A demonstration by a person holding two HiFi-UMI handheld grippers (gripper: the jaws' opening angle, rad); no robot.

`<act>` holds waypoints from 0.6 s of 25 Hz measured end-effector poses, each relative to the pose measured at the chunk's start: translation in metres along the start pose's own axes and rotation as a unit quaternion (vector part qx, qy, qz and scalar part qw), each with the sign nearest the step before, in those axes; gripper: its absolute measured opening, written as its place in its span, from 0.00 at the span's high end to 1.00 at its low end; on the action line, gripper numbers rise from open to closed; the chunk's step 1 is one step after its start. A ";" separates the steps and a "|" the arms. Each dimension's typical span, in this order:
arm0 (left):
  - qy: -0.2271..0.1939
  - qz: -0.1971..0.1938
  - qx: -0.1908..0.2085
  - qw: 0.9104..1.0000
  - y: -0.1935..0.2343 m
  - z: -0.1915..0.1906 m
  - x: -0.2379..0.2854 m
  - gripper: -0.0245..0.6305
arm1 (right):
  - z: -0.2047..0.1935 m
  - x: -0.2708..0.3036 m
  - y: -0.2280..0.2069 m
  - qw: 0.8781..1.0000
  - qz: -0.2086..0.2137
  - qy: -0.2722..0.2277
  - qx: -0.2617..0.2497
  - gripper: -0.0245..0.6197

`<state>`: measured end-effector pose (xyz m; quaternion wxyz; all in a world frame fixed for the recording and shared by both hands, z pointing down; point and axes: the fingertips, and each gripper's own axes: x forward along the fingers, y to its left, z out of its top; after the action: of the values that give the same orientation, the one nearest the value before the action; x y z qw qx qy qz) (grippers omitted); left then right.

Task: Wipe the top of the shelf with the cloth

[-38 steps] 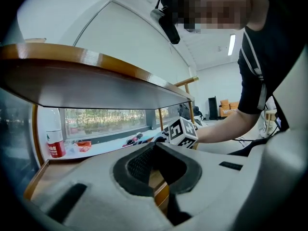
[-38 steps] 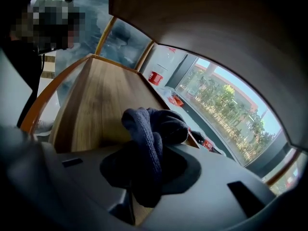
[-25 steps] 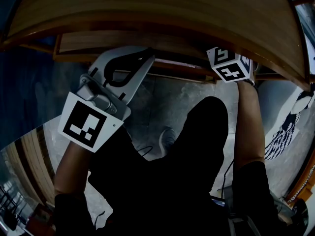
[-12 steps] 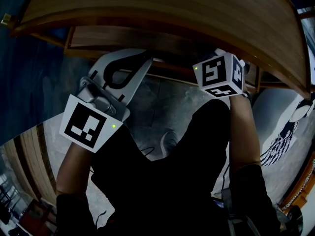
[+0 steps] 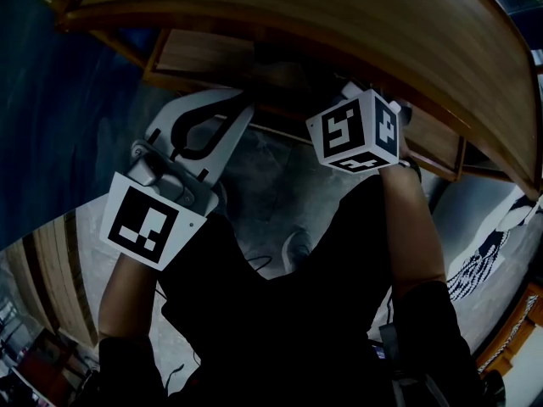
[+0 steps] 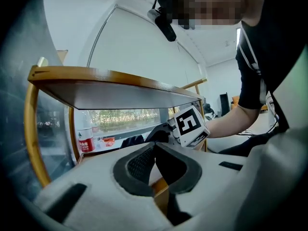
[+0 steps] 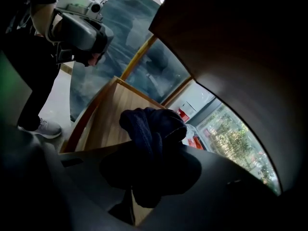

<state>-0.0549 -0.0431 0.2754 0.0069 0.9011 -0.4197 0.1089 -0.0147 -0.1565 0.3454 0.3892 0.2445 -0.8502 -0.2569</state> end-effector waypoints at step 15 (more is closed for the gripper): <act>0.006 0.030 -0.011 0.999 0.032 -0.019 -0.049 0.93 | 0.092 0.049 0.062 0.993 0.078 -0.047 -0.078 0.82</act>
<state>-0.1135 -0.0250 0.2817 0.0159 0.8872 -0.4478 0.1102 -0.1286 -0.1173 0.3585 0.3851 0.1338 -0.8617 -0.3021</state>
